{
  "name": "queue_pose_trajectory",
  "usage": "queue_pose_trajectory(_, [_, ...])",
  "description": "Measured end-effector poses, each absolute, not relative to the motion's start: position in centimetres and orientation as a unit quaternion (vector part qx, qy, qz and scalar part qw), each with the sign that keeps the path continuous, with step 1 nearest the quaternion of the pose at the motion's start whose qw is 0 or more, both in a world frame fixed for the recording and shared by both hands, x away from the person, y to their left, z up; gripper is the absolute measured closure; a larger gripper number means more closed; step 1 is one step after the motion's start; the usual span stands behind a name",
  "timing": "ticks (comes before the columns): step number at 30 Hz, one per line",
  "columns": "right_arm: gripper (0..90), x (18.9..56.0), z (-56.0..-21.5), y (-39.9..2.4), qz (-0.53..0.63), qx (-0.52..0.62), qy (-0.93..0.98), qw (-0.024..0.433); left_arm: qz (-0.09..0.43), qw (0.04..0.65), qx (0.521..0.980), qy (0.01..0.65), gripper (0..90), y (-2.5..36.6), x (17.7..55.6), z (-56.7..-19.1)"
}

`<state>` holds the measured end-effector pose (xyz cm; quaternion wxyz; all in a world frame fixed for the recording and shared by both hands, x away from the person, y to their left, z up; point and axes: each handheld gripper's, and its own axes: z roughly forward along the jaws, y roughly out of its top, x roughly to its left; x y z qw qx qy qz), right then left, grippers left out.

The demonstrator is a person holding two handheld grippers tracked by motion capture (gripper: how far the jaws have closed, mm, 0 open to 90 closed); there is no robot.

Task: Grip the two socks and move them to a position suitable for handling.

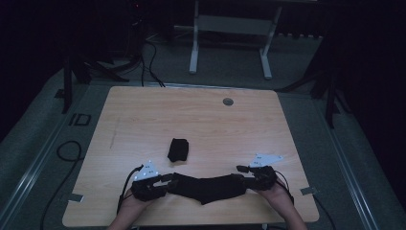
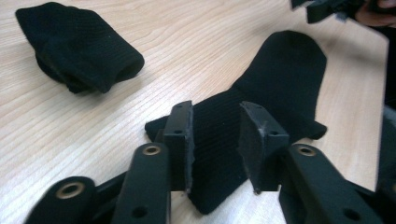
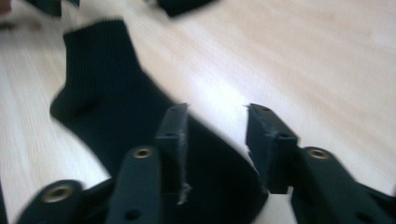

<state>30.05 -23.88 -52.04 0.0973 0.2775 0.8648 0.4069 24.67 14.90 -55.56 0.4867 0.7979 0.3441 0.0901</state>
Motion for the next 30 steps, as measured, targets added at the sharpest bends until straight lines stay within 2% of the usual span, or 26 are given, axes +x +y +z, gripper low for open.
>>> queue_pose_trajectory(5, [48.8, 32.4, -50.4, -21.3, 0.404, 0.261, 0.870, 0.110, 0.086, 0.500, 0.791, 0.342, 54.5, 15.6, 24.7, -55.4])
queue_pose_trajectory(9, [46.1, 34.4, -49.7, -18.7, 0.398, 0.245, 0.877, 0.114, 0.097, 0.491, 0.798, 0.335, 49.5, 15.5, 24.5, -55.3])
queue_pose_trajectory(14, [44.4, 36.3, -49.6, -15.0, 0.385, 0.227, 0.888, 0.109, 0.107, 0.483, 0.797, 0.347, 36.5, 15.6, 24.6, -55.4])
queue_pose_trajectory(21, [43.3, 38.3, -49.7, -10.7, 0.384, 0.215, 0.893, 0.097, 0.115, 0.483, 0.788, 0.364, 36.6, 16.3, 24.8, -55.4])
queue_pose_trajectory(30, [37.4, 40.3, -52.1, -3.3, 0.350, 0.192, 0.914, 0.076, 0.120, 0.480, 0.783, 0.376, 36.6, 16.7, 25.0, -55.5])
